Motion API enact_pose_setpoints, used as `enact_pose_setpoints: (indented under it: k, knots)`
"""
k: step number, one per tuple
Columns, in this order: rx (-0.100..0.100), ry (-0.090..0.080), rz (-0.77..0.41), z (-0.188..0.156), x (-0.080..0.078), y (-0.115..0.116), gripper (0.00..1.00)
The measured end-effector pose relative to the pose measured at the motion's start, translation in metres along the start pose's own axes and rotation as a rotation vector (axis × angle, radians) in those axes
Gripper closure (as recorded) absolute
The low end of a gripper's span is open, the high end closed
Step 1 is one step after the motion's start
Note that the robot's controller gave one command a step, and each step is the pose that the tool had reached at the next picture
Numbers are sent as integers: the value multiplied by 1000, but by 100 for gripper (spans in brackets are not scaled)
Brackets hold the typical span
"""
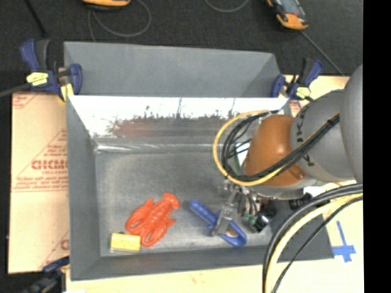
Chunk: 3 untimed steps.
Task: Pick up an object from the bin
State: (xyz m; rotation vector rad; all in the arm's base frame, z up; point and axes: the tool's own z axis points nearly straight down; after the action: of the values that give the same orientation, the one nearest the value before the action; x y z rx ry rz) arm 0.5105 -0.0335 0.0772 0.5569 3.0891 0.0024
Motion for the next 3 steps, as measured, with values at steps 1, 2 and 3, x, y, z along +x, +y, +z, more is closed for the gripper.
enact_pose_setpoints:
  k: [1, 2, 3]
  knots:
    - [2, -1, 71, 7, -8, 10, 100]
    - [2, -1, 70, 7, -8, 10, 100]
    - [2, 0, 69, 6, -7, 10, 100]
